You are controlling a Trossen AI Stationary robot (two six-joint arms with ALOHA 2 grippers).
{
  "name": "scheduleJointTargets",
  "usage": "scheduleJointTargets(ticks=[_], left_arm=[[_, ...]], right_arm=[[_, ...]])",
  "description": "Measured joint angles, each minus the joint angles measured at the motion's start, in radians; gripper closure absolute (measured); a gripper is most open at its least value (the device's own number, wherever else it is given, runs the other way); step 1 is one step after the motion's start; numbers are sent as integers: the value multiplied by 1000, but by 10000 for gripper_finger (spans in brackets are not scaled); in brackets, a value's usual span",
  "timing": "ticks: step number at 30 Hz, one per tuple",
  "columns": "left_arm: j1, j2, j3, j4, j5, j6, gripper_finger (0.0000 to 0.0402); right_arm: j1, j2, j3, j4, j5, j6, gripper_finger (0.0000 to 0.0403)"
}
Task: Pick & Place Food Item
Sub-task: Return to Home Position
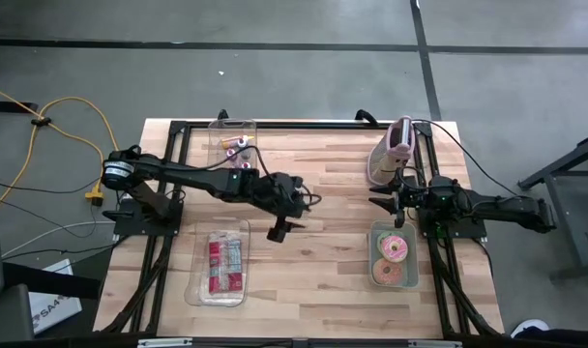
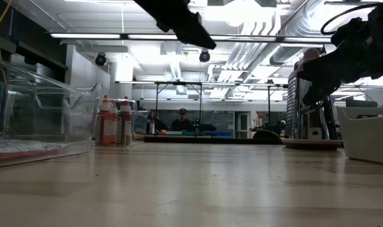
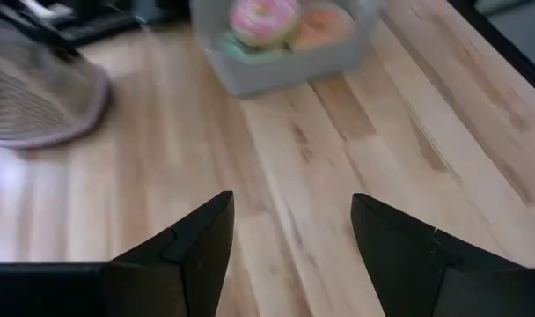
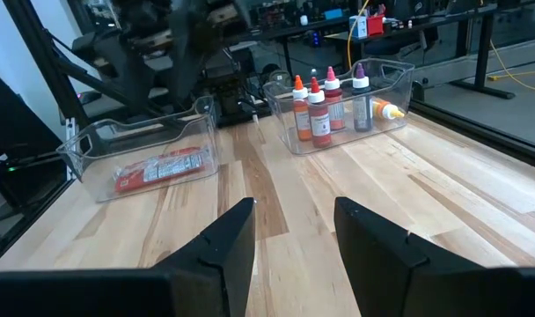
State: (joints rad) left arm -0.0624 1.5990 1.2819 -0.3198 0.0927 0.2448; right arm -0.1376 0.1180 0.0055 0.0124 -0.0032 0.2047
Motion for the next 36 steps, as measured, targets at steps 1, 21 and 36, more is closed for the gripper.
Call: scheduleJointTargets(ticks=[1, 21, 36], left_arm=[[8, 0, 0, 20, -5, -7, 179], [198, -69, -1, 45, 52, -59, 179], [274, -349, -242, 126, 77, -36, 179]], right_arm=[[0, 0, 0, 0, 0, 0, 256], [0, 2, 0, 3, 0, 0, 256], [0, 8, 0, 6, -1, 0, 256]])
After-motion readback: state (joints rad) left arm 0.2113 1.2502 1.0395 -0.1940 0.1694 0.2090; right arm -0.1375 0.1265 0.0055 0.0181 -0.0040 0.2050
